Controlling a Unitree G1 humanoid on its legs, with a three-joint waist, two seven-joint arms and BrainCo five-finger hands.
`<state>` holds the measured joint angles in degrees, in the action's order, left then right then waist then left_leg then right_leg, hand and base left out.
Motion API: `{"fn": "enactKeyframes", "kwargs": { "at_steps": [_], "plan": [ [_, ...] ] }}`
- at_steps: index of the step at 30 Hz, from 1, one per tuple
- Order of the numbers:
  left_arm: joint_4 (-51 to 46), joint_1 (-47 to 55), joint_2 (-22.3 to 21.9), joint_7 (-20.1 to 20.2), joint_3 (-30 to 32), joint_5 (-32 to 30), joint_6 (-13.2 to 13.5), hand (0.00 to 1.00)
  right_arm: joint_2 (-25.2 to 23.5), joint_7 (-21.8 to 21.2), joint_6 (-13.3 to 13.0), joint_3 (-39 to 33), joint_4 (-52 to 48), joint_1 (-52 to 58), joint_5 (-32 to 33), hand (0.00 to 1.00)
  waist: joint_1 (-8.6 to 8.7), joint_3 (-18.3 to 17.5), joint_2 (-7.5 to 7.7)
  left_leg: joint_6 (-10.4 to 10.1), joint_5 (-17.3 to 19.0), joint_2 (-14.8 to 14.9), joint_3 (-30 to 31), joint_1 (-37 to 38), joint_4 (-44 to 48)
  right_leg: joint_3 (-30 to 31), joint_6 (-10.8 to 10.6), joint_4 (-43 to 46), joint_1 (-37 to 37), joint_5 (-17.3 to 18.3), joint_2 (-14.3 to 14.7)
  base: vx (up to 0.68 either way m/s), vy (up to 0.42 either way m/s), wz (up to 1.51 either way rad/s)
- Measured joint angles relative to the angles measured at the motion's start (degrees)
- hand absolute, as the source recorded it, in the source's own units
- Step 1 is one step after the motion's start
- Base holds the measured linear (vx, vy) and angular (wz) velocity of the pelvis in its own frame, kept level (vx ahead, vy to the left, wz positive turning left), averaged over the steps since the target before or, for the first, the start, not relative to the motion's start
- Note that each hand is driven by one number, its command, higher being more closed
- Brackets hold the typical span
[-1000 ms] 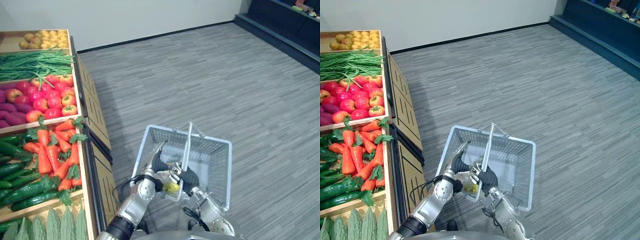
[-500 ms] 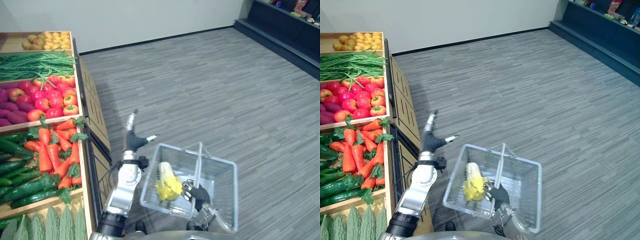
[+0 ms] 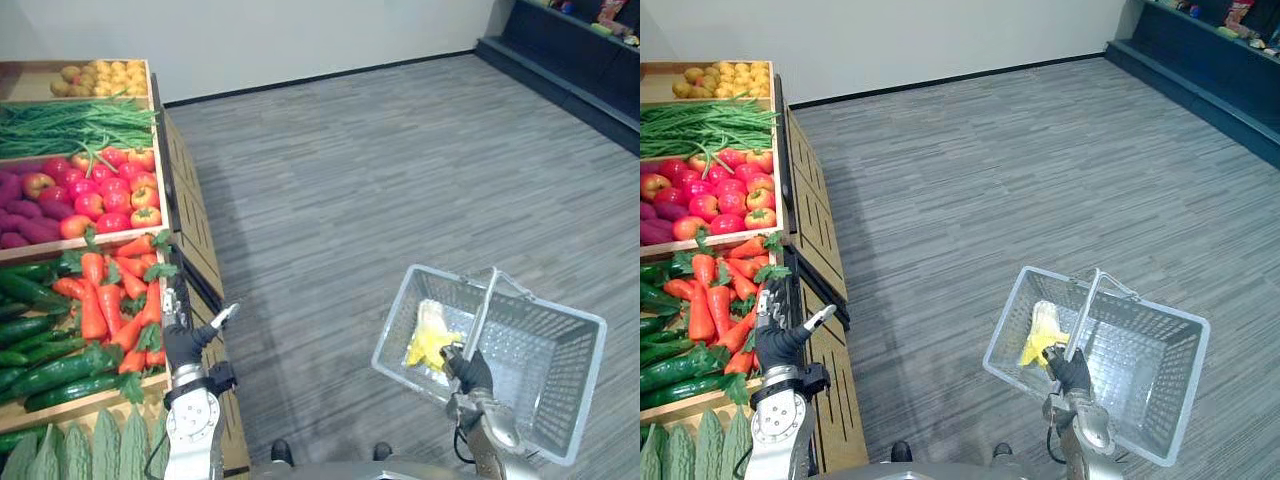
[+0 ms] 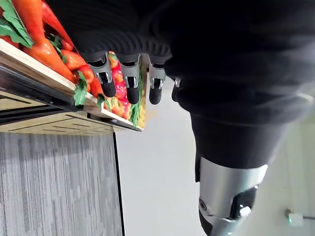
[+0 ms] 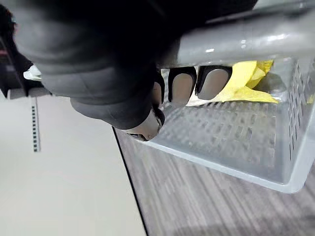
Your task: Pick vegetable in the basket
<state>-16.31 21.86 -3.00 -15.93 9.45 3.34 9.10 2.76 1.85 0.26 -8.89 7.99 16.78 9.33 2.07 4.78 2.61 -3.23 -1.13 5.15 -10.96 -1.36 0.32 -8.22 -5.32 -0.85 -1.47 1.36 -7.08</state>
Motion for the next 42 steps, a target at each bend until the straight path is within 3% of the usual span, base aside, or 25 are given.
{"fn": "enactKeyframes", "kwargs": {
  "at_steps": [2,4,5,6,7,11,13,15,16,19,20,23,25,26,27,28,29,32,34,35,38,39,40,41,42],
  "plan": [
    [-2.7,0.0,-1.0,0.6,0.2,2.0,0.4,0.00,0.2,1.5,0.0,-1.6,1.1,-2.0,-1.8,1.00,0.06,1.7,0.39,0.7,6.5,0.4,1.6,-5.6,12.6,-2.2,-0.2,4.7,1.9,3.1,-1.3,0.01,0.082,0.18],
    [-4.4,-0.2,-1.0,0.9,-0.5,2.7,1.2,0.00,0.3,3.2,0.0,-4.1,2.6,-3.5,-3.2,1.00,0.25,3.6,-2.10,2.3,16.8,0.9,4.1,-8.1,25.8,-5.2,-0.9,15.4,2.7,8.2,-2.3,0.07,0.151,0.32],
    [-4.4,-0.5,-0.9,0.7,-0.4,2.7,1.4,0.00,0.3,3.5,0.0,-4.3,3.3,-3.9,-3.3,1.00,0.20,3.7,-2.30,2.4,18.1,0.7,4.4,-7.9,26.7,-5.6,-0.9,20.1,3.9,9.3,-3.2,0.11,0.150,0.27],
    [-4.5,-0.6,-1.0,0.3,-0.3,2.7,1.4,0.00,0.5,3.6,0.0,-4.5,5.2,-5.3,-3.4,1.00,0.26,4.3,-2.55,3.9,19.3,0.2,5.2,-7.3,26.0,-6.1,1.1,31.0,8.2,8.2,-5.3,0.10,0.158,0.35],
    [-4.7,-0.8,-0.6,0.1,-0.9,2.7,1.4,0.00,0.3,4.0,0.0,-4.5,6.7,-6.0,-3.5,1.00,0.35,5.0,-3.20,4.7,19.7,0.2,6.7,-5.8,25.1,-6.7,4.8,34.8,10.9,8.9,-6.0,0.11,0.152,0.36],
    [-4.0,-4.4,1.0,-1.0,-3.5,2.6,1.6,0.00,0.1,4.2,0.1,-3.5,6.9,-6.6,-3.4,1.00,0.20,5.5,-4.02,5.1,20.9,0.4,10.2,-4.6,24.1,-2.5,2.8,26.0,16.4,10.0,-3.7,0.24,0.016,0.50],
    [-2.5,-8.2,2.2,-2.0,-6.5,2.0,1.7,0.00,0.2,4.4,0.1,-3.4,6.8,-6.6,-3.6,1.00,0.90,5.7,-4.16,2.9,23.3,0.7,14.0,-2.9,24.6,3.0,-0.5,20.2,18.3,7.4,-1.4,0.45,-0.185,0.87],
    [-1.9,-8.6,2.9,-2.0,-7.6,0.9,2.5,0.00,0.8,4.6,0.2,-1.6,6.8,-6.6,-3.7,1.00,1.15,5.4,-4.18,0.8,25.5,1.6,15.7,-1.3,25.9,4.1,0.2,20.5,18.1,4.4,-0.2,0.44,-0.243,0.86],
    [-0.9,-8.3,2.8,-2.0,-8.2,0.4,2.5,0.00,1.9,4.8,0.2,0.3,7.0,-6.5,-3.7,1.00,1.82,4.8,-6.34,-0.5,26.2,3.2,18.1,-1.2,29.3,2.4,-0.1,22.7,16.6,5.0,1.0,0.53,-0.276,0.92],
    [-0.4,-8.5,0.7,-1.8,-9.5,0.4,2.4,0.00,3.9,5.3,0.2,3.4,6.8,-9.1,-3.1,1.00,0.16,4.8,-7.82,-1.0,15.0,6.0,16.9,-10.6,47.9,-1.5,1.9,21.3,11.8,6.9,2.6,0.52,-0.275,0.58],
    [0.0,-8.5,0.4,-1.8,-10.0,0.4,2.5,0.00,4.4,5.4,0.2,3.6,6.7,-9.2,-3.1,1.00,-0.38,5.0,-7.58,-1.1,15.1,7.4,13.3,-12.6,53.0,-3.4,2.2,17.2,6.0,7.1,2.9,0.63,-0.295,0.82],
    [0.0,-9.2,0.5,-1.8,-10.5,0.4,2.8,0.00,5.3,5.8,-1.1,2.4,5.5,-8.9,-2.9,1.00,-0.94,5.1,-7.38,2.2,17.2,6.6,2.9,-17.7,54.1,-9.4,2.8,10.5,-5.1,7.5,2.2,0.50,-0.151,1.00],
    [-0.2,-9.9,0.7,-1.8,-10.6,0.4,2.8,0.00,5.4,6.0,-2.3,0.5,5.5,-9.0,-2.7,1.00,-1.59,5.1,-7.57,3.2,17.2,4.3,-5.9,-21.6,46.0,-13.7,1.8,9.7,-8.1,8.3,2.0,0.44,-0.057,1.09],
    [-0.3,-9.8,1.3,-1.9,-11.3,0.0,2.8,0.00,5.3,6.2,-2.5,-0.7,5.3,-8.5,-2.7,1.00,-1.53,5.0,-7.73,5.5,14.0,2.9,-12.0,-21.9,38.0,-16.4,0.4,10.3,-9.5,9.2,2.4,0.46,-0.056,1.31],
    [-1.7,-8.8,2.1,-2.0,-12.5,-1.7,2.7,0.00,5.1,6.9,-3.0,-2.6,5.1,-7.5,-2.7,1.00,-1.43,3.9,-9.10,17.9,6.2,2.2,-21.7,-20.3,29.3,-19.0,-1.8,14.2,-10.2,12.2,4.0,0.58,-0.060,2.12],
    [-1.8,-9.7,3.9,-2.1,-13.6,-3.1,2.5,0.00,3.2,7.6,-3.5,-5.1,7.0,-7.4,-2.7,1.00,0.31,3.6,-6.65,20.3,8.9,0.4,-26.4,-17.6,26.0,-20.5,-1.9,19.1,-9.4,17.2,1.9,0.55,-0.055,2.15],
    [-1.9,-10.4,4.4,-2.0,-13.8,-3.7,2.4,0.00,2.5,8.1,-3.6,-6.7,8.6,-8.4,-2.6,1.00,0.05,3.8,-5.30,20.1,9.1,-1.5,-26.8,-17.2,24.2,-21.4,-2.1,19.2,-8.2,19.2,0.7,0.42,-0.034,1.89],
    [-0.8,-9.9,4.3,-2.1,-13.6,-4.1,2.3,0.00,2.0,8.6,-3.4,-9.7,12.9,-10.9,-2.5,1.00,-0.43,4.1,-4.90,19.3,13.0,-3.4,-23.5,-13.2,22.3,-25.0,-2.1,16.8,-8.6,19.6,-2.2,0.25,-0.072,0.88],
    [-1.3,-8.2,3.3,-1.9,-14.9,-4.3,2.5,0.00,2.0,9.5,-3.4,-11.1,13.8,-8.0,-2.4,1.00,0.02,3.9,-5.00,14.9,15.4,-4.7,-20.2,-9.4,23.4,-27.4,-3.1,23.9,-10.4,17.4,-3.6,0.38,-0.253,1.81],
    [-1.1,-7.4,4.4,-1.9,-16.7,-7.2,2.4,0.00,2.0,10.6,-2.6,-13.8,17.7,-6.4,-1.1,1.00,3.69,3.8,-5.21,13.8,11.9,-7.3,-7.9,-3.4,14.5,-7.2,6.0,49.8,7.4,16.1,-3.9,0.53,-0.418,2.48],
    [-0.2,-7.7,4.3,-2.0,-16.7,-8.0,2.4,0.00,1.8,10.5,-2.5,-13.4,17.7,-5.9,-0.9,1.00,3.39,4.8,-3.27,11.3,11.7,-7.2,-6.7,-2.9,16.7,-2.5,4.0,35.4,11.7,15.5,-4.6,0.34,-0.340,1.08],
    [0.1,-8.7,4.5,-2.0,-17.6,-8.1,1.9,0.00,1.2,10.5,-2.5,-13.1,17.3,-5.8,-0.9,1.00,2.63,6.2,-2.47,8.5,14.4,-5.7,-4.6,-4.2,21.1,1.0,2.6,31.5,10.3,13.2,-3.0,0.12,-0.223,0.50],
    [0.0,-8.9,4.8,-2.0,-19.0,-8.1,1.6,0.00,0.7,10.7,-2.3,-13.1,17.3,-5.3,-0.9,1.00,2.19,6.1,-3.00,7.8,15.5,-4.5,-3.5,-4.3,22.9,2.7,2.5,32.4,9.5,13.2,-1.3,0.14,-0.281,0.72],
    [-0.7,-9.4,5.0,-2.0,-21.1,-8.1,1.9,0.00,-0.6,10.7,-2.2,-12.7,17.0,-4.2,-0.7,1.00,2.35,5.6,-3.40,6.7,16.3,-3.5,0.7,-3.9,23.3,8.4,4.0,39.0,12.5,14.2,2.9,0.13,-0.354,1.39],
    [-0.7,-9.6,5.2,-1.8,-23.0,-8.2,2.1,0.00,-2.7,10.6,-2.3,-12.9,15.7,-2.0,0.1,1.00,3.72,3.9,-2.20,5.3,16.6,-3.5,4.8,-5.5,23.7,15.4,3.3,33.3,11.2,14.4,5.3,0.19,-0.378,1.59]
  ]
}}
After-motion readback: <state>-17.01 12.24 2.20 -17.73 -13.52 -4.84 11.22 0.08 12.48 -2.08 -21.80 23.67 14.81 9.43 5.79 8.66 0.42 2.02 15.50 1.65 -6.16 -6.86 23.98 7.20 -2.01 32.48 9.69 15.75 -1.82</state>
